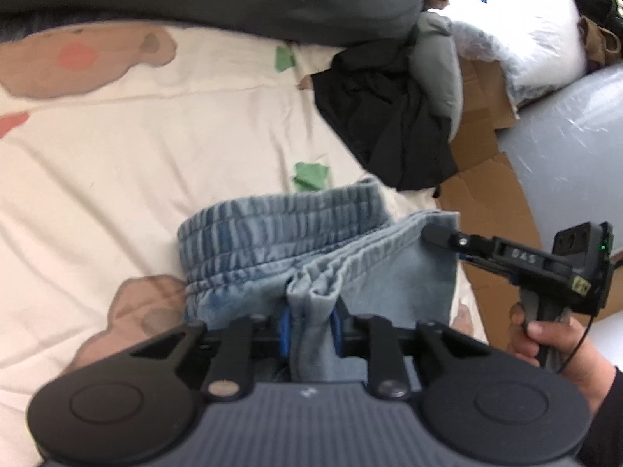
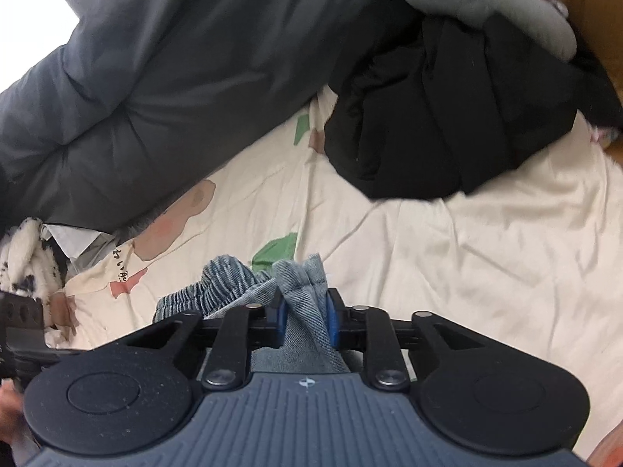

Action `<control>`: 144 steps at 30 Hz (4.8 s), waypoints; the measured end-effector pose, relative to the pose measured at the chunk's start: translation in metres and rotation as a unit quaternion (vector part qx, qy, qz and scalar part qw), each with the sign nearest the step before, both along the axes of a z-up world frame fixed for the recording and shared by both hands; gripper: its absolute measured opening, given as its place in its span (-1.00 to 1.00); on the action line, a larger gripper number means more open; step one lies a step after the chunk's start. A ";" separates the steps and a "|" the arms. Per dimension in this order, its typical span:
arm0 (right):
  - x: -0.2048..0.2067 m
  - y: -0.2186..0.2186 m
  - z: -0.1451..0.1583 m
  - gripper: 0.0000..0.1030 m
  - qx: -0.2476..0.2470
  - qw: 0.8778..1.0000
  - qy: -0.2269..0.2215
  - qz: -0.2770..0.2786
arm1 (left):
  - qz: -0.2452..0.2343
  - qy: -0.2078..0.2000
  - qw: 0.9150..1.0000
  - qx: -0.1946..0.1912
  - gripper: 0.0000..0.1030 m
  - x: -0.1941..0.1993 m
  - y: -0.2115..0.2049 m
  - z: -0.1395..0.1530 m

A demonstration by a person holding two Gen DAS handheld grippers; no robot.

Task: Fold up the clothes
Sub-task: 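Pinch the folded pants with the right gripper beside the left gripper, then open the right gripper and lift it off the folded denim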

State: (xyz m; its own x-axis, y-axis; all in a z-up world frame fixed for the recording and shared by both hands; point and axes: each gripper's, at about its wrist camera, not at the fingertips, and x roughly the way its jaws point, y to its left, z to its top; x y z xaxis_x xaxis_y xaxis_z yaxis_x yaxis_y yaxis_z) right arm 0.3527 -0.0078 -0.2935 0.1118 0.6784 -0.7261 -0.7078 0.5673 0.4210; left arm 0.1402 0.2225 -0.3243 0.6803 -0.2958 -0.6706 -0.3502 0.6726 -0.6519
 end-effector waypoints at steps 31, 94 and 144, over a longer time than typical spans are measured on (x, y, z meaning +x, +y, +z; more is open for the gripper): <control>-0.001 0.039 0.025 -0.73 -0.019 0.999 -0.049 0.000 | 0.009 -0.004 1.000 0.025 -0.61 0.015 0.028 0.016; -0.045 0.098 -0.040 -0.92 -0.076 0.995 -0.056 0.037 | -0.037 0.036 0.991 0.121 -0.95 0.043 0.014 -0.009; -0.064 0.090 -0.047 -0.68 -0.065 0.988 -0.141 0.007 | -0.131 0.002 0.973 0.187 -0.69 0.042 0.000 0.005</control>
State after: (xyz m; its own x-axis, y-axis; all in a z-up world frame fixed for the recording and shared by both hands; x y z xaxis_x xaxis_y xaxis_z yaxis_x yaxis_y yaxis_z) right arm 0.2891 0.0818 -0.3402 0.3133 0.5849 -0.7481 -0.7941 0.5934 0.1314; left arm 0.1818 0.2222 -0.3193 0.6120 -0.1936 -0.7668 -0.1354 0.9296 -0.3427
